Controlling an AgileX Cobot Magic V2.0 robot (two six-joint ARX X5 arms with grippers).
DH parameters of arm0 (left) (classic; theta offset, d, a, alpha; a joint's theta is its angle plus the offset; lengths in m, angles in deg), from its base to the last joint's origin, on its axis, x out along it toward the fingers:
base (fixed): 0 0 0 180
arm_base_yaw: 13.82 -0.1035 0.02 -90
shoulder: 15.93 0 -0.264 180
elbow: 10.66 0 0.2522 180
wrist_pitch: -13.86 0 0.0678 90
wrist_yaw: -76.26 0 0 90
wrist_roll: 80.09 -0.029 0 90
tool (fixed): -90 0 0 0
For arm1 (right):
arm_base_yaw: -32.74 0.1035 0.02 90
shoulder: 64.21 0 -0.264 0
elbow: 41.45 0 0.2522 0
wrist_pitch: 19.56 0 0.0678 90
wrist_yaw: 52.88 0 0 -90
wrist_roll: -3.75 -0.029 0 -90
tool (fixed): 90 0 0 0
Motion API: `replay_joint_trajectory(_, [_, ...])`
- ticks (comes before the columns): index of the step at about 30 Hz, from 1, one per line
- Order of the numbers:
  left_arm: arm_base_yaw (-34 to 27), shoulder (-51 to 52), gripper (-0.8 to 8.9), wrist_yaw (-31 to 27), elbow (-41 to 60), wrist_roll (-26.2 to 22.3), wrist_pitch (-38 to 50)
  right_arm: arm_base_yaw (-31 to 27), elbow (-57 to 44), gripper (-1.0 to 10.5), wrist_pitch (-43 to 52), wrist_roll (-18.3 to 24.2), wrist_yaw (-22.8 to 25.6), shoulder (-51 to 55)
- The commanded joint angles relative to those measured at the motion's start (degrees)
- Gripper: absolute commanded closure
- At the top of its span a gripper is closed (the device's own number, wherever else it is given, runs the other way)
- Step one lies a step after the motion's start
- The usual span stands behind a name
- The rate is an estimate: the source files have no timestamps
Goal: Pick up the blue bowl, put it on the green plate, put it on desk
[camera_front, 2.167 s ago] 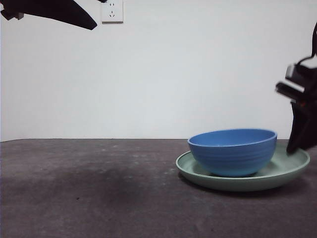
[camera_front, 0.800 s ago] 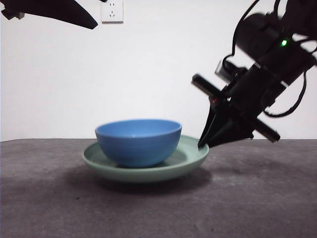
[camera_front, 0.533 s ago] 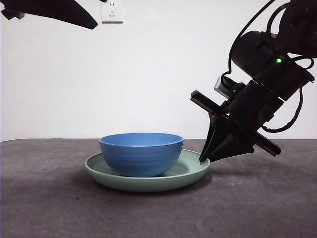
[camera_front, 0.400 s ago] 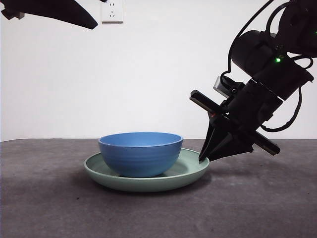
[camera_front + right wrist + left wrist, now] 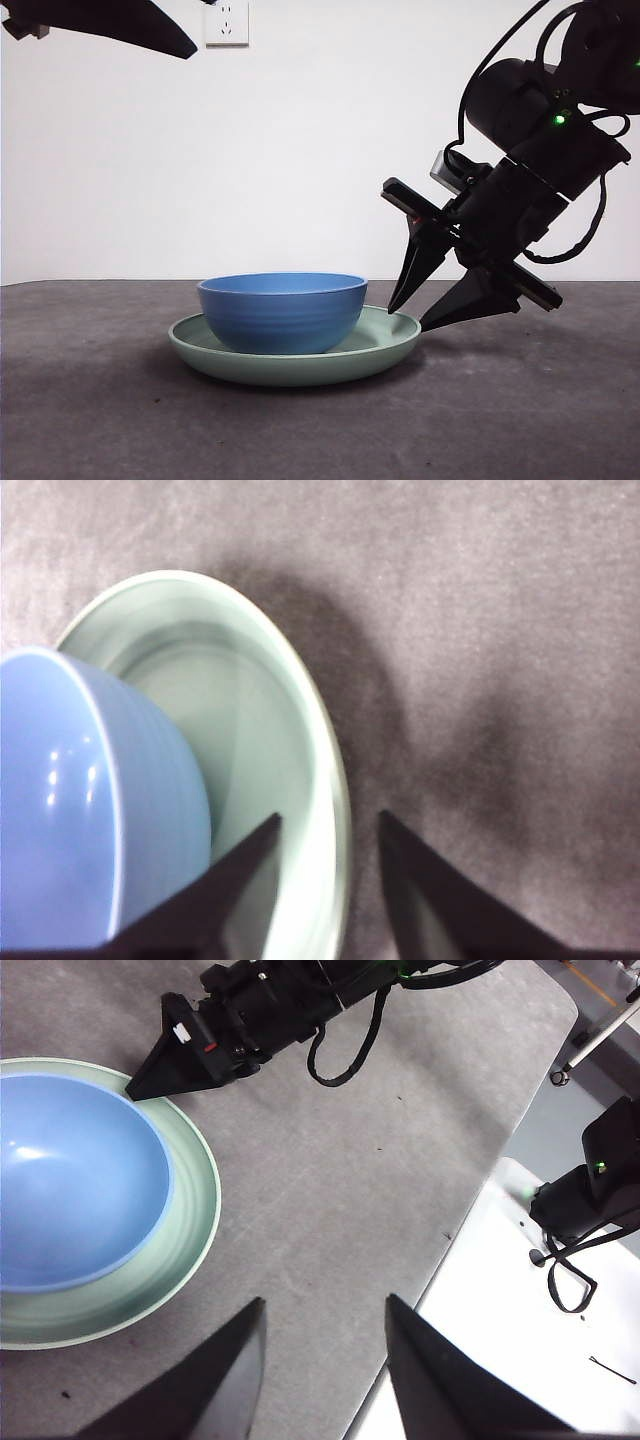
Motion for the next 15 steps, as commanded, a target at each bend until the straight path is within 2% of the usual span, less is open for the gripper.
replay_joint_trajectory(1, [0.5,-0.5,6.24,0.3,-0.4,-0.5,0.4,0.3,1.1,7.7,-0.3,-0.3,0.2,0.5])
replay_joint_trajectory(7, [0.5,-0.5,6.24,0.3,-0.4,-0.5,0.5,0.3,1.1,7.7,-3.9,3.1,2.2,6.7])
replay_joint_trajectory(15, [0.5,-0.5,6.24,0.3,-0.4,-0.5,0.5,0.3,1.1,7.7,-14.4,12.4,3.2,21.3])
